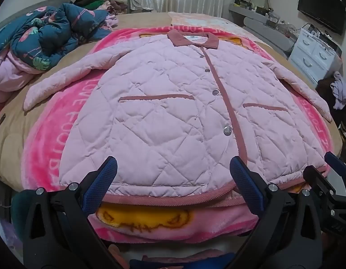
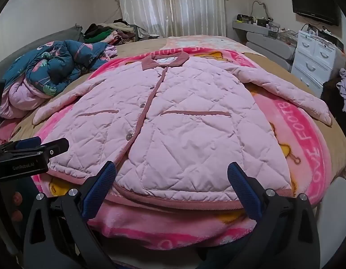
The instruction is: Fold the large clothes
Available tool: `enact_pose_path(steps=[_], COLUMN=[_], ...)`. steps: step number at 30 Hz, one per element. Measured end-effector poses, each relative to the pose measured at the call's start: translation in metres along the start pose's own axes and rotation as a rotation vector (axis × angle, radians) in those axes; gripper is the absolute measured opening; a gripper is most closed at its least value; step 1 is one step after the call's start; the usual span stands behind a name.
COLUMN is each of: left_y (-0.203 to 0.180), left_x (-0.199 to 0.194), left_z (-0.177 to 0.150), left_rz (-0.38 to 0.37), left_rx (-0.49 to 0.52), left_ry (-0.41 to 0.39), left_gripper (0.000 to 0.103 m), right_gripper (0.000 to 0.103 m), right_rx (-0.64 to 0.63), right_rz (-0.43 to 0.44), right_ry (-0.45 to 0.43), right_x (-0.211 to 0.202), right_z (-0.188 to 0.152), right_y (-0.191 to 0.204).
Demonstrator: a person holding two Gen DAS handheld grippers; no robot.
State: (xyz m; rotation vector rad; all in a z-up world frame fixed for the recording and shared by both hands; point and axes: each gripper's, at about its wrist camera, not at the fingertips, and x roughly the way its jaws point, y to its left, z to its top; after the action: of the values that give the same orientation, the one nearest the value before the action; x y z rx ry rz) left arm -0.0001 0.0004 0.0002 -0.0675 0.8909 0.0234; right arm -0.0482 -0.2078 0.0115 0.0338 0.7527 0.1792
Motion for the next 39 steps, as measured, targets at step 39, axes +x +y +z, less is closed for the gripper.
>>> enact_pose_path(steps=[39], left_y=[0.0021], left_x=[-0.0053], left_z=[0.0046], left_rz=[0.0], left_rx=[0.007], left_ry=[-0.018], left_gripper=[0.094], right_gripper=[0.099], right_rx=[-0.003], right_rz=[0.007], right_ry=[-0.01], right_x=[-0.0064], right_z=[0.005], right_y=[0.0073])
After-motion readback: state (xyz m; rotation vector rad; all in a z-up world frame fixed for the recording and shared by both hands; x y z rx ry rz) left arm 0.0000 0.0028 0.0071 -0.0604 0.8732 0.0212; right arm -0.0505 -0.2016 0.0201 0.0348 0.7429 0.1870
